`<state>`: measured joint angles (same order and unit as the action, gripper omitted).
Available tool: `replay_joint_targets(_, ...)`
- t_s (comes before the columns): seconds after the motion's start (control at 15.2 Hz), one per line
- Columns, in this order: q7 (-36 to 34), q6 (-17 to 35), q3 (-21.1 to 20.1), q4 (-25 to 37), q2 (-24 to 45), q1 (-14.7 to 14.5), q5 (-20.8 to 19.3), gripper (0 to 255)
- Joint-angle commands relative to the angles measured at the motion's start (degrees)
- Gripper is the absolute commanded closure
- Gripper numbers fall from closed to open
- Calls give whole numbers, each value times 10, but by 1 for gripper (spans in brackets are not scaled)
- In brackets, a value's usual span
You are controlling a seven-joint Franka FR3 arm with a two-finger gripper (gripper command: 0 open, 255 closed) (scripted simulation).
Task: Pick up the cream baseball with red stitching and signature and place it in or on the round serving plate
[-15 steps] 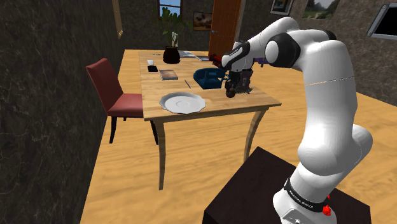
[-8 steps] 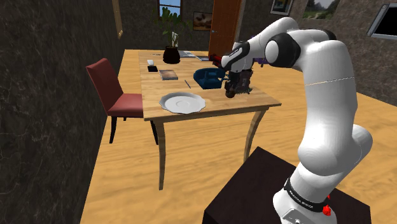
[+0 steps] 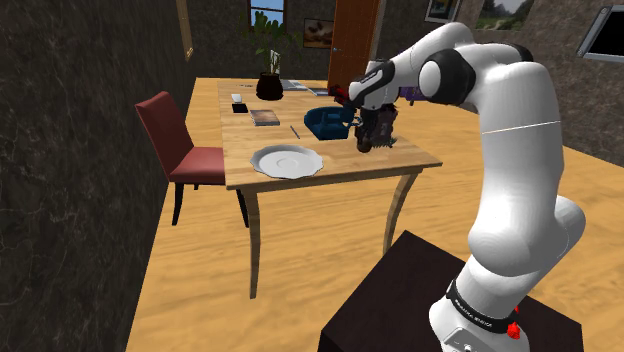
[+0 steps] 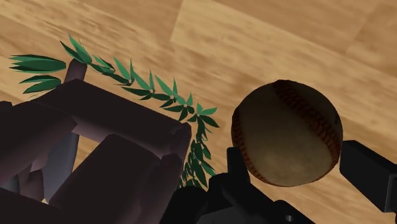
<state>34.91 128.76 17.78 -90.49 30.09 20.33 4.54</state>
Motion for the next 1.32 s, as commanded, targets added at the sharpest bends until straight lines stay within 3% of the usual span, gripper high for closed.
replay_joint_targets(0.0,-2,-13,1,7,-7,-1,-2,255)
replay_joint_targets(0.66,-2,-73,6,45,-29,-3,-9,255)
replay_joint_targets(1.25,-118,-72,-10,3,-63,-94,-45,255)
